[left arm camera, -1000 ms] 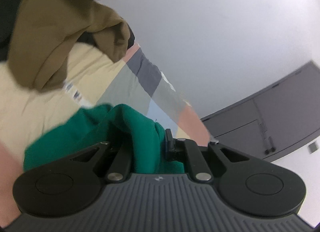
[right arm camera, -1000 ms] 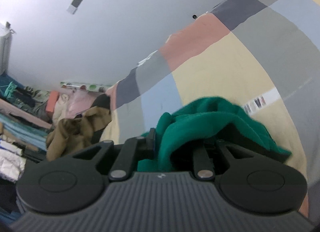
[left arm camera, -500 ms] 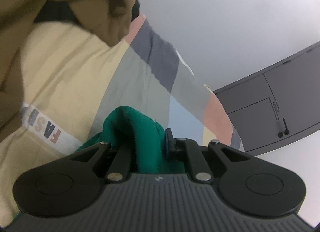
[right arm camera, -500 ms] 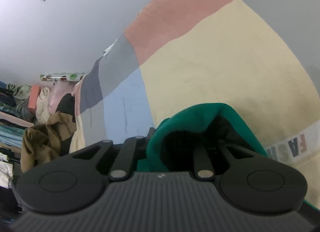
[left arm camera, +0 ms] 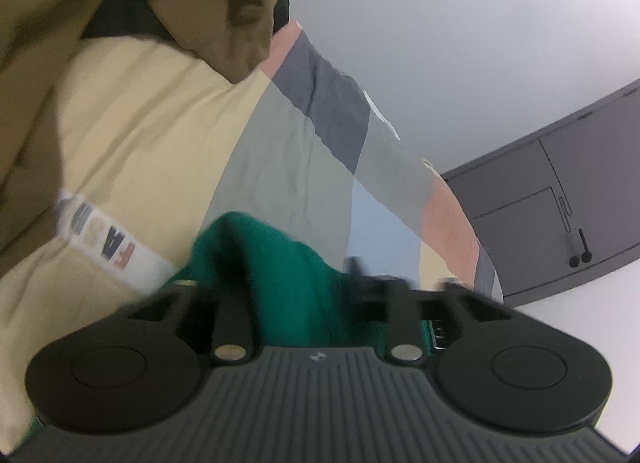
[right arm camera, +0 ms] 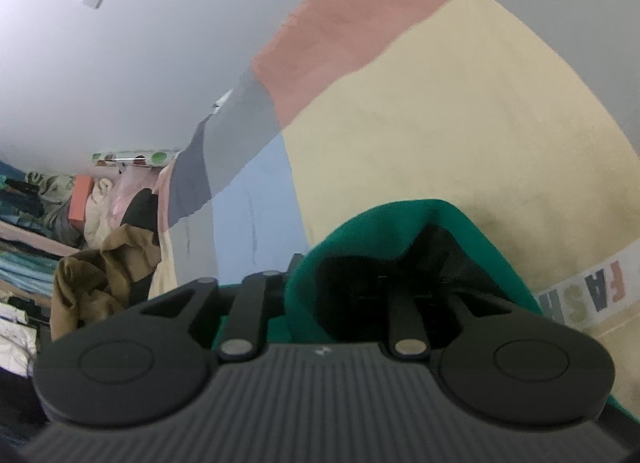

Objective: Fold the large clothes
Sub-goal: 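Open both tools and release the folded sweatshirt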

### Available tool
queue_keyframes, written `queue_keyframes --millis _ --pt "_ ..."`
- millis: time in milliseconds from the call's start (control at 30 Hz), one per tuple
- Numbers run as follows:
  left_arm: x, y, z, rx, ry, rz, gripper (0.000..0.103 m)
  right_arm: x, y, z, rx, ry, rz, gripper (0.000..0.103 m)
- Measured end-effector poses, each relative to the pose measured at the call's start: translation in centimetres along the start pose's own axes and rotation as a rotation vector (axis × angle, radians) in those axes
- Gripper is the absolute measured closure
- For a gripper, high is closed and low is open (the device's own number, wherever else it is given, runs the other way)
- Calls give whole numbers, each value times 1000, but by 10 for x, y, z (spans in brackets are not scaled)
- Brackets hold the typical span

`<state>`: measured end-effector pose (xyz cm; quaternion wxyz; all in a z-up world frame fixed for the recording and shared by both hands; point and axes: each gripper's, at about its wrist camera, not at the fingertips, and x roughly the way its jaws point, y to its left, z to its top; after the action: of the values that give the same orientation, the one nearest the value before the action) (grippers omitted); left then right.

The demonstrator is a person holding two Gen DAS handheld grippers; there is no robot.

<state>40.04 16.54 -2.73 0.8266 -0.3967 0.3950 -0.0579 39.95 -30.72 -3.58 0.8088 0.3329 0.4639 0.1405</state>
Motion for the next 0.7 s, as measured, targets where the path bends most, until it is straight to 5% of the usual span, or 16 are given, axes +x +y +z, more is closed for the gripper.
queue_keyframes --millis 33,100,167,500,700 --pt "-8 -5 -4 7 -15 -1 28 -4 3 -2 -9 -10 8 64" --pt "-28 -20 -15 47 -72 32 22 -16 9 -9 -14 -34 31 43" --pt "-53 -33 -27 76 -121 27 21 -31 18 -16 -28 -55 53 35" --pt "-157 -51 -129 128 -319 92 18 -121 39 -76 -146 -186 76 35" --pt "-184 -39 -185 144 -361 89 18 -157 35 -114 -235 -227 62 35"
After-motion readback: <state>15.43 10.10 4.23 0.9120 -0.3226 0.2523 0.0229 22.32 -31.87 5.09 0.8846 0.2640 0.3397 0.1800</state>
